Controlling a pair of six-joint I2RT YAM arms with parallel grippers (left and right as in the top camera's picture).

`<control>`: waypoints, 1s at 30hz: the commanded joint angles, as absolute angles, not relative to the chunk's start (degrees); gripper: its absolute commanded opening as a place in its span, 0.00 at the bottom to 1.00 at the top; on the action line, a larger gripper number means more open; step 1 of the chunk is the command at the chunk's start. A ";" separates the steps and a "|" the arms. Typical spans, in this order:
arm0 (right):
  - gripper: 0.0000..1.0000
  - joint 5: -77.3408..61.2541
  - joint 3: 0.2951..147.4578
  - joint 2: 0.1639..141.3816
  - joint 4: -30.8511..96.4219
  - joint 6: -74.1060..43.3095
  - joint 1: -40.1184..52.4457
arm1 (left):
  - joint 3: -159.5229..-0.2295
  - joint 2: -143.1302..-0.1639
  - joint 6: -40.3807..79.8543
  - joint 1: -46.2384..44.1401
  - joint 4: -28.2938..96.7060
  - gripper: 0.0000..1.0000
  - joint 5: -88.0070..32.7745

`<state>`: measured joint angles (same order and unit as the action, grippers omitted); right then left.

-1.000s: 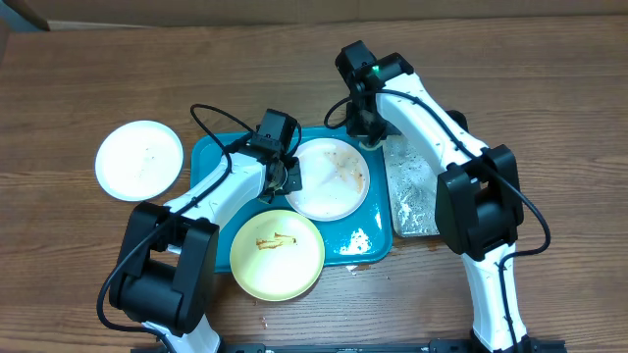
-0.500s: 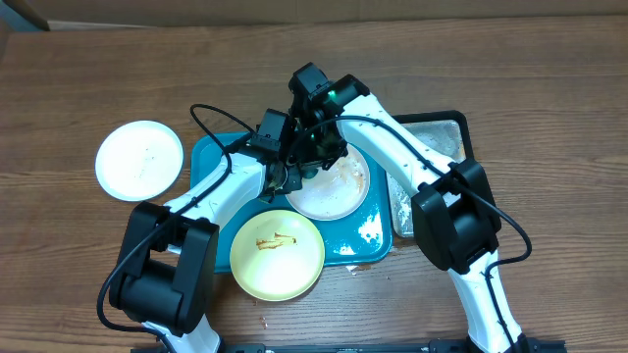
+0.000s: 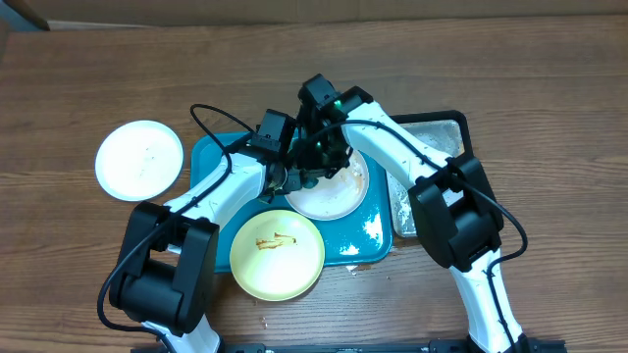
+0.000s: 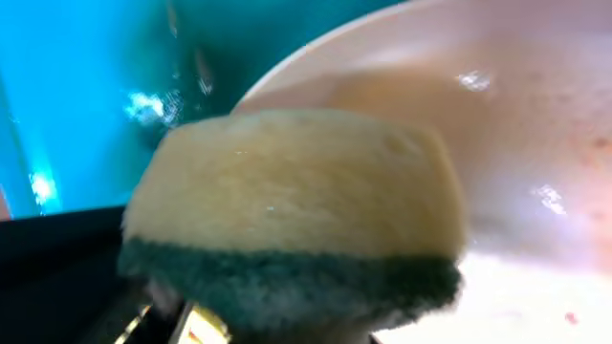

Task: Clean dirty plates on tray and stack at the side
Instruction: 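Wipe the plate once more, then return the sponge to the basin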

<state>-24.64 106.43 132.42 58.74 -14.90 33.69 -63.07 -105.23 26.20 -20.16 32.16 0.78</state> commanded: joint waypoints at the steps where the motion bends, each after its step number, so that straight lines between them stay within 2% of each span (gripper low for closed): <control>1: 0.04 -25.80 103.02 132.79 56.47 -14.81 32.32 | -62.00 -105.65 24.88 -20.32 32.73 0.04 1.45; 11: 0.04 -13.45 96.99 132.79 54.46 -18.11 28.21 | -62.00 -105.65 24.88 -20.34 33.63 0.04 1.02; 30: 0.04 13.43 96.88 132.79 64.47 -21.74 25.10 | -62.00 -105.65 24.93 -20.27 33.32 0.04 1.06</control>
